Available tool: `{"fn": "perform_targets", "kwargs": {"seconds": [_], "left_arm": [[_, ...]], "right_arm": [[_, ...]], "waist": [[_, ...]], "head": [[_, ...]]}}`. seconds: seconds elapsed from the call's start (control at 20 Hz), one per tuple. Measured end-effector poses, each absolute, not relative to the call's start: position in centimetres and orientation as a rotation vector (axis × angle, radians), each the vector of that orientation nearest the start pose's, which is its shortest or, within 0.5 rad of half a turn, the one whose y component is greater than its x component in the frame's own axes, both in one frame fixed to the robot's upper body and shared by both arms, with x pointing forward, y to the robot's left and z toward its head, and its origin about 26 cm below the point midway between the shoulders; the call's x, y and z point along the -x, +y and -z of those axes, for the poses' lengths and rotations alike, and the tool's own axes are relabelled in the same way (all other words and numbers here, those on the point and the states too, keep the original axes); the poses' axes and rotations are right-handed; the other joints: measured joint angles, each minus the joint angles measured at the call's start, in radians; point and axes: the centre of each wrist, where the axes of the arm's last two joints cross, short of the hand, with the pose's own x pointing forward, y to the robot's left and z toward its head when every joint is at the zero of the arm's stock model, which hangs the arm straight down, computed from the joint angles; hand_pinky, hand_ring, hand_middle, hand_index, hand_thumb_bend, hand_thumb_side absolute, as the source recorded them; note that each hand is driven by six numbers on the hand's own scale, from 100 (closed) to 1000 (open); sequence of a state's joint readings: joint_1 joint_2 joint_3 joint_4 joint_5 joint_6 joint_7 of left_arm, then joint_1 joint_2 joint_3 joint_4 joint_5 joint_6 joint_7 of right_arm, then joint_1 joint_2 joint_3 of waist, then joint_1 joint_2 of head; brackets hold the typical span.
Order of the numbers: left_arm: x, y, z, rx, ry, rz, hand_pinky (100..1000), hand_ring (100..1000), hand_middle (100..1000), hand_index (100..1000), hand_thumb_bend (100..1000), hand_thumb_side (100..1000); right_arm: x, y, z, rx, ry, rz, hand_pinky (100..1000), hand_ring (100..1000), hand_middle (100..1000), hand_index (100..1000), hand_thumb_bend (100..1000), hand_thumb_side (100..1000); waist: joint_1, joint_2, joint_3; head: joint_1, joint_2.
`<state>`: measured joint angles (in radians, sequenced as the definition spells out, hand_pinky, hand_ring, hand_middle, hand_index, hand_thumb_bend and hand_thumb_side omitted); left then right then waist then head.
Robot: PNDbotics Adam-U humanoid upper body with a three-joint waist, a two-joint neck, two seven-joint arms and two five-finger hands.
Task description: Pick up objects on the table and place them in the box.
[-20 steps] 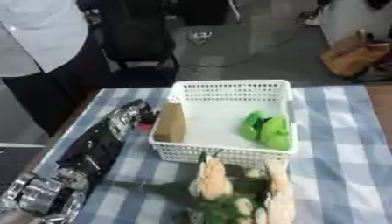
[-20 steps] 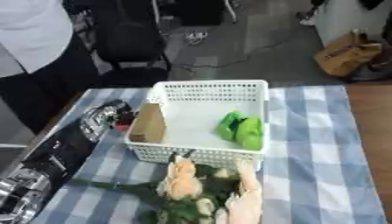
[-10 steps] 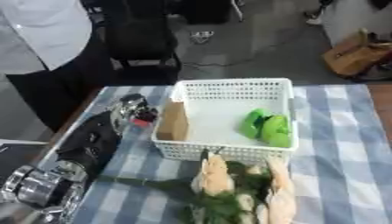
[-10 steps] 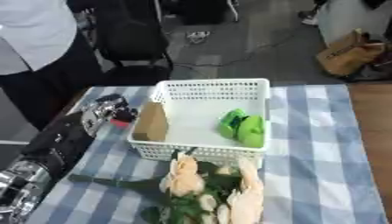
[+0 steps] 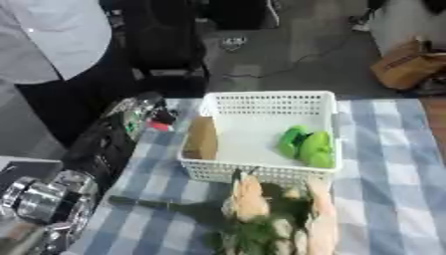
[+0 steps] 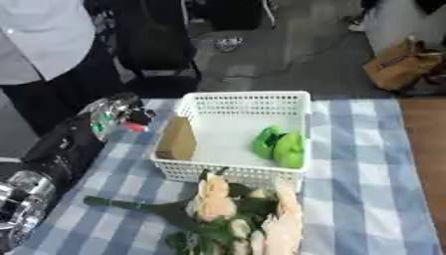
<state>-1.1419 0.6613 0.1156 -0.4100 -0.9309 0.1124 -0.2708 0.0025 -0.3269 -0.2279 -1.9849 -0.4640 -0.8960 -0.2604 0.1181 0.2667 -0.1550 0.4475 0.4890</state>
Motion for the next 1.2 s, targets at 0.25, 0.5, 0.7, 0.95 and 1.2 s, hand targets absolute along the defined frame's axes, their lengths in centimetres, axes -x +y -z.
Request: {"fn": "perform_targets", "kwargs": {"seconds": [0.25, 0.5, 0.7, 0.95, 1.2], "left_arm": [[-48.2, 42.7, -24.7, -1.033, -1.039, 0.775, 100, 100, 100, 239, 100, 395], [-48.7, 41.5, -28.0, -1.03, -1.108, 0.789, 100, 100, 100, 239, 100, 387], [-49.2, 39.7, -30.2, -1.019, -1.163, 0.817, 100, 100, 100, 238, 100, 384], [-50.3, 35.2, -33.0, -0.966, -1.283, 0.9, 100, 100, 100, 237, 100, 382], [-50.8, 32.2, -33.9, -0.927, -1.343, 0.984, 100, 100, 100, 237, 100, 380]], "right_arm": [[-25.2, -35.0, -13.6, -0.091, 3.299, -0.596, 659, 728, 567, 602, 100, 936], [-24.9, -35.3, -13.4, -0.109, 3.311, -0.597, 660, 727, 568, 602, 100, 935], [-24.7, -35.7, -13.5, -0.122, 3.316, -0.602, 661, 726, 568, 601, 100, 935], [-24.6, -36.0, -13.5, -0.118, 3.32, -0.616, 662, 725, 568, 600, 100, 934], [-24.5, -36.3, -13.8, -0.107, 3.318, -0.631, 663, 724, 568, 600, 100, 933]], "waist": [[0.01, -0.014, 0.003], [0.022, -0.038, 0.011], [0.022, -0.051, 0.015], [0.022, -0.073, 0.012], [0.022, -0.078, 0.009]], "head": [[-0.008, 0.006], [-0.014, 0.021], [-0.021, 0.029], [-0.025, 0.037], [-0.025, 0.04]]}}
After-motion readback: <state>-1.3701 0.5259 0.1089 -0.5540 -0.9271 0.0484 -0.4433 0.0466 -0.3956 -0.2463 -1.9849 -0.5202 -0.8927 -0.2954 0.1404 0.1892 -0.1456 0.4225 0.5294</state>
